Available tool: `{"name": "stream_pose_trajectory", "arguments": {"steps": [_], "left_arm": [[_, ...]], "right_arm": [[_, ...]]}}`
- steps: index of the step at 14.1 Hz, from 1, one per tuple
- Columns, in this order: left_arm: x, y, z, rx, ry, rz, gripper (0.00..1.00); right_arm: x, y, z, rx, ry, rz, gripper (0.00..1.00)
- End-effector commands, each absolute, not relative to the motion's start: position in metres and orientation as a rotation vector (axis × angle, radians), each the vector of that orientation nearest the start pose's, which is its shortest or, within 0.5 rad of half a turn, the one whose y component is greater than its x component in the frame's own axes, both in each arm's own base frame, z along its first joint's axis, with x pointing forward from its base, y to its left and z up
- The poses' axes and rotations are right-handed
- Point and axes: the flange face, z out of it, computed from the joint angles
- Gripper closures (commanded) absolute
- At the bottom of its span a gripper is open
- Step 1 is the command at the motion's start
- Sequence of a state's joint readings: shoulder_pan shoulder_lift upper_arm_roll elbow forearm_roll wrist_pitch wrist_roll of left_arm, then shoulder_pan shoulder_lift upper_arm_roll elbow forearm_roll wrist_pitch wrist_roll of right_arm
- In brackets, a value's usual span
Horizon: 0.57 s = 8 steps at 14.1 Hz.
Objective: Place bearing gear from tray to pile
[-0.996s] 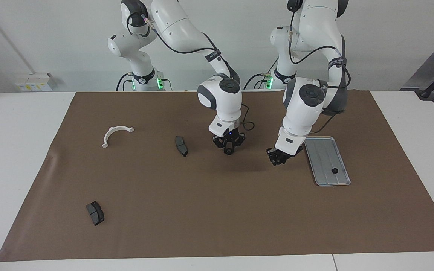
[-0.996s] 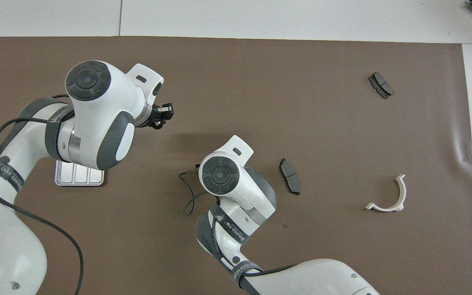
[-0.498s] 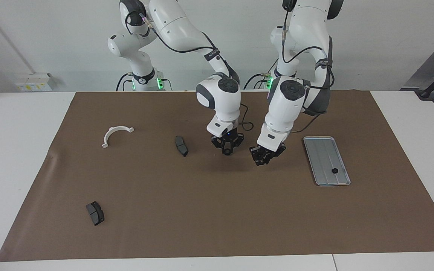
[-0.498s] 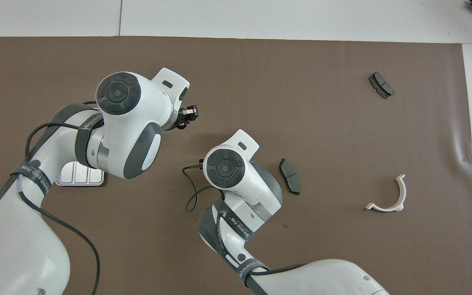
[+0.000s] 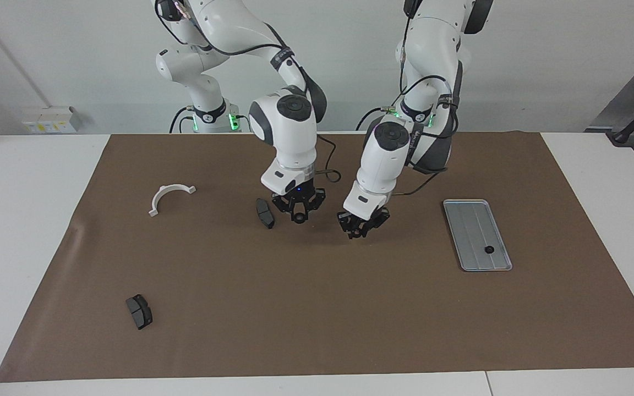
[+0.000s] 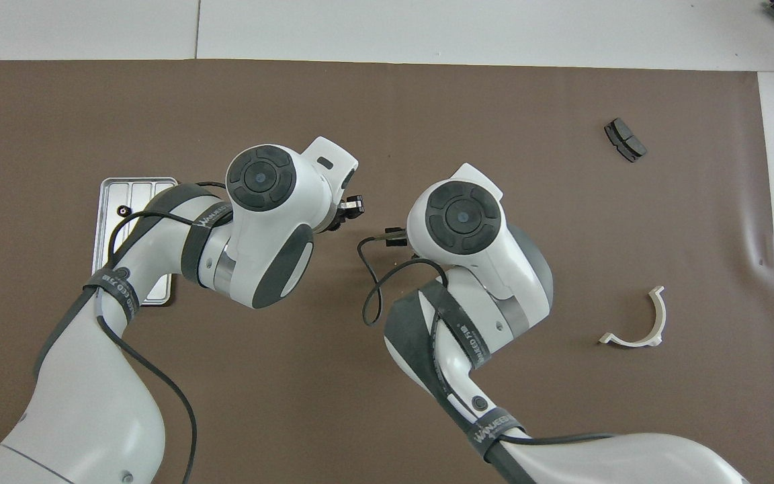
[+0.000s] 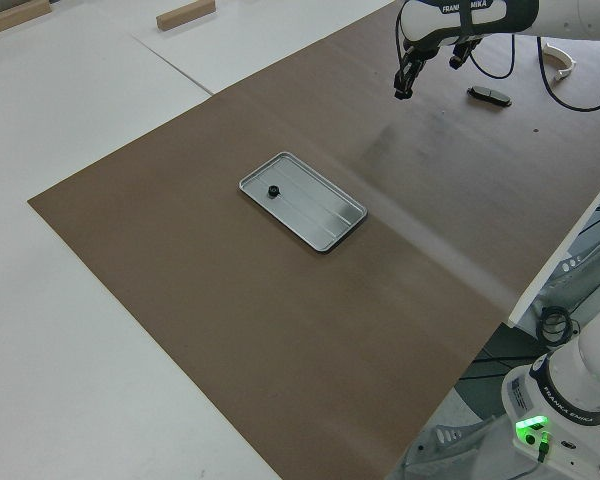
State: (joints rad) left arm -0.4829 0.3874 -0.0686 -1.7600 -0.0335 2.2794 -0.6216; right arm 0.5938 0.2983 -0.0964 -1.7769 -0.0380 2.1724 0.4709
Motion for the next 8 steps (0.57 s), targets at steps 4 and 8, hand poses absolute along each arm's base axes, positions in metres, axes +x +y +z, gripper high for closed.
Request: {"name": "stream_pose_trajectory", "arguments": {"steps": [4, 8], "left_arm": [[0.547, -0.378, 0.332, -3.251, -0.109, -0.108, 0.75], [0.544, -0.379, 0.326, -3.247, -0.102, -0.104, 0.46]], "right_arm": [[0.603, 0.207, 0.413, -3.149, -0.081, -0.176, 1.00], [0.624, 0.133, 0.406, -3.115, -0.078, -0.161, 1.00]]}}
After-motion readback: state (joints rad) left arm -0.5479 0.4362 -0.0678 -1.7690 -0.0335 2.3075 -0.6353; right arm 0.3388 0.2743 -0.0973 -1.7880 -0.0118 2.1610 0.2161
